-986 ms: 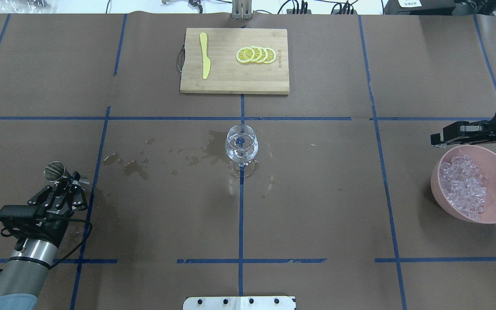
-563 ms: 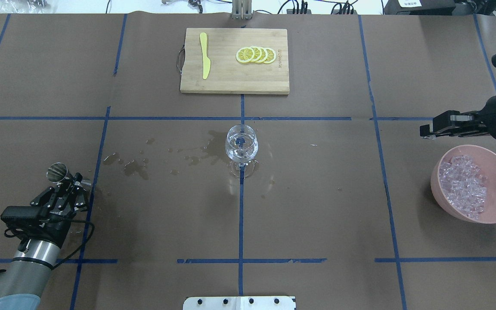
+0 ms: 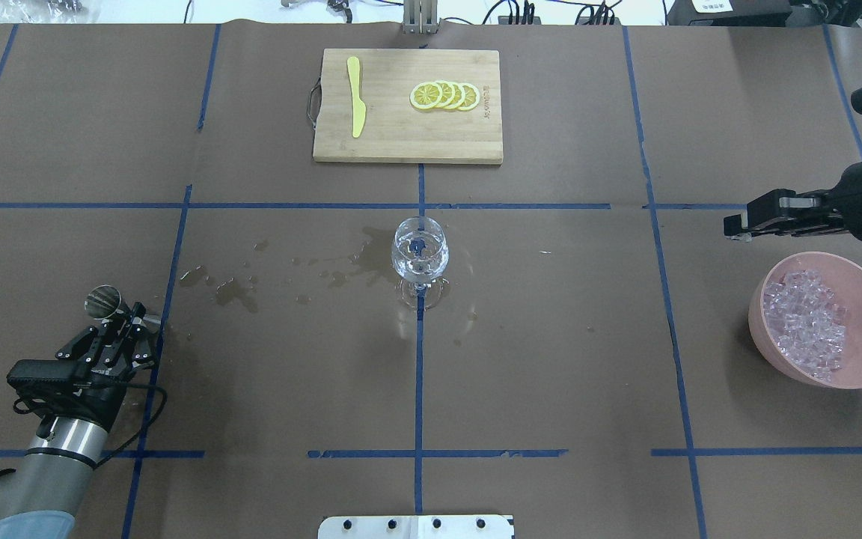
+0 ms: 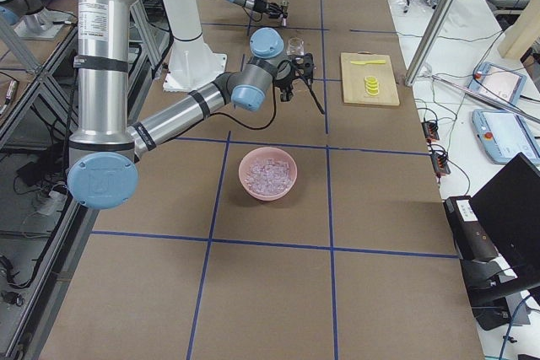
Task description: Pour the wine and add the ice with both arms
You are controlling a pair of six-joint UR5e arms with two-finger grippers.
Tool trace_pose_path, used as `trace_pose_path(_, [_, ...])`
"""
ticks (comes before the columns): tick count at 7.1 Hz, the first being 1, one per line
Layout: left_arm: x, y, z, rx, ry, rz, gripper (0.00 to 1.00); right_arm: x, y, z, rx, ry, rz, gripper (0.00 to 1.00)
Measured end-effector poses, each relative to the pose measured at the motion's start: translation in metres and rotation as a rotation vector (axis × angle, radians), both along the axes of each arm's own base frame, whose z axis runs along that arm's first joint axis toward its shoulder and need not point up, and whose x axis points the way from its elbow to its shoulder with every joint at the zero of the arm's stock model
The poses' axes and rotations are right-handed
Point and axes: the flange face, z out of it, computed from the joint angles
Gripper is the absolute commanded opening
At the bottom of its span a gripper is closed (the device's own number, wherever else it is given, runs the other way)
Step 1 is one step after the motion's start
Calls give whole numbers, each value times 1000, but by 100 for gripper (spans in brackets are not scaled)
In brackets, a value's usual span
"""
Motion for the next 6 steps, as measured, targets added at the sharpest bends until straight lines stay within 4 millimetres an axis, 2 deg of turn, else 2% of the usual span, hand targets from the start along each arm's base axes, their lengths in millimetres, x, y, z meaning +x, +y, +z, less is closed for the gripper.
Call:
trace_pose_path(2, [0,0,1,0,-3,0,63,-1,-1,-9,-6,-18,8,0])
trace_pose_path(3, [0,0,1,0,-3,0,90,-3,-5,-20,-17,-42,19,0])
trace_pose_path(4, [0,0,0,0,-1,0,100,-5,-7,-27,-24,-57,25,0])
trace_pose_path(6, [1,0,-10,-12,25,19,100,-5,-8,-33,-24,-68,28,0])
